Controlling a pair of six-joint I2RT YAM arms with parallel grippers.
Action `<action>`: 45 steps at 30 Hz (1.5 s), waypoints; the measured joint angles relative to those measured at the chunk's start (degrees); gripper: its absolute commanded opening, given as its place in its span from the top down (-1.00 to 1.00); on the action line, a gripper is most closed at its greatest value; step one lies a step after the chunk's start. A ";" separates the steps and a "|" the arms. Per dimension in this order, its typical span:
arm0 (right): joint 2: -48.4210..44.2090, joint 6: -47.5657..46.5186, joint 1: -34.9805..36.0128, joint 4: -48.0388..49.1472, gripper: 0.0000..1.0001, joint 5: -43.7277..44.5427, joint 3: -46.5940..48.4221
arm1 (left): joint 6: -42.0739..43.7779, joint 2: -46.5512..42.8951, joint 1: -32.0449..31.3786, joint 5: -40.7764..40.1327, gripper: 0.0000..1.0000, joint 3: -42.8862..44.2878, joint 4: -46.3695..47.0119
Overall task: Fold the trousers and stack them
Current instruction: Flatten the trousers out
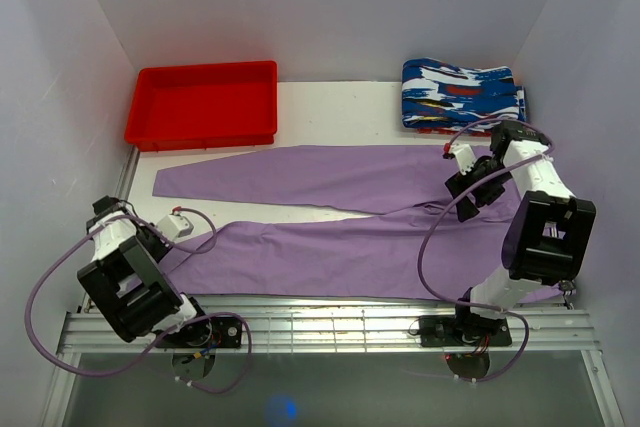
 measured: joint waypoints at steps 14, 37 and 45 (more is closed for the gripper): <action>-4.44 -2.34 0.00 -5.33 -0.47 0.48 -5.88 | 3.56 -8.15 0.00 1.40 0.19 0.22 -9.11; -2.03 -3.28 0.00 2.43 -0.39 7.54 -17.68 | -0.20 -3.23 -2.16 -1.07 0.70 -4.26 -1.86; -2.54 -3.30 0.55 6.16 -0.33 11.37 -19.93 | 0.31 -2.67 -2.14 -0.48 0.63 1.51 -8.17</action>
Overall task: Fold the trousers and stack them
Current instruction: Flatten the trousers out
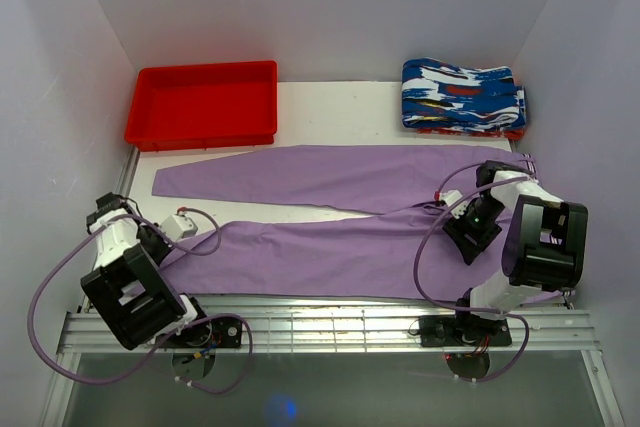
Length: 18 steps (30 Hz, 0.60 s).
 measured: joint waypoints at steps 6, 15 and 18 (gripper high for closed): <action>-0.11 -0.02 0.09 0.63 -0.33 1.99 -0.35 | 0.68 -0.11 0.00 0.20 1.00 1.75 -2.82; -0.31 -0.22 0.09 1.03 -0.39 3.04 -0.57 | -1.95 7.85 -0.02 2.64 1.00 13.14 -0.76; -0.57 -0.20 0.07 0.74 -0.47 2.19 -0.55 | -5.31 14.08 -0.04 4.70 0.70 18.86 3.87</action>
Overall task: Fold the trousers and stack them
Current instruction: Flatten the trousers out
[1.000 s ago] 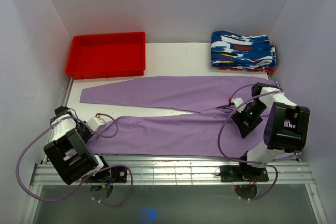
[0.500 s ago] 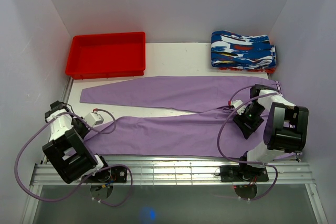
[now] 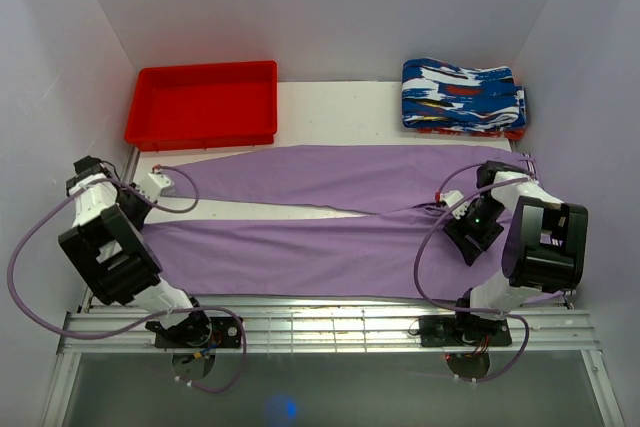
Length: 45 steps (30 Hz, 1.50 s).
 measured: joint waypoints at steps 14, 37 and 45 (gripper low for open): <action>-11.54 -4.44 -2.80 -1.77 -0.88 -10.91 17.20 | -10.86 11.13 -0.24 8.92 -0.14 14.47 4.37; 15.93 8.15 -0.26 4.90 -0.35 -15.04 28.09 | -44.37 28.00 -2.29 25.59 -0.12 21.81 17.59; 15.93 5.73 -0.20 6.47 -0.33 -11.41 23.02 | -52.63 32.81 -2.89 25.70 -0.16 30.56 19.34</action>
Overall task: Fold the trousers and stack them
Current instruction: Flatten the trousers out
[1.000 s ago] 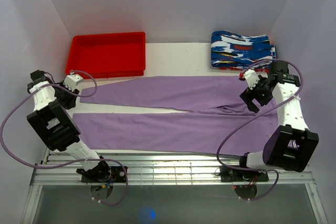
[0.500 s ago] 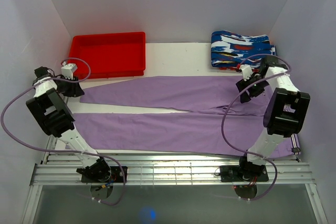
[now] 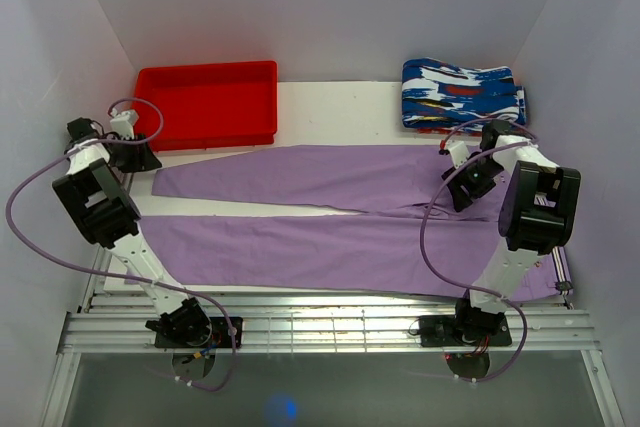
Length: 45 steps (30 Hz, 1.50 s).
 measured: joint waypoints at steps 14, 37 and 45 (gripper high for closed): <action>0.00 -1.07 0.00 0.35 -0.32 0.61 0.74 | -5.88 6.60 -1.81 0.09 0.29 3.89 0.02; -0.52 -1.07 0.00 0.31 -0.29 0.26 1.27 | 20.24 -23.26 -7.67 13.75 1.00 -14.01 -14.16; -0.57 -0.98 0.00 -0.35 -0.32 0.24 2.25 | 43.52 -35.10 -15.10 5.73 0.00 -37.03 -21.68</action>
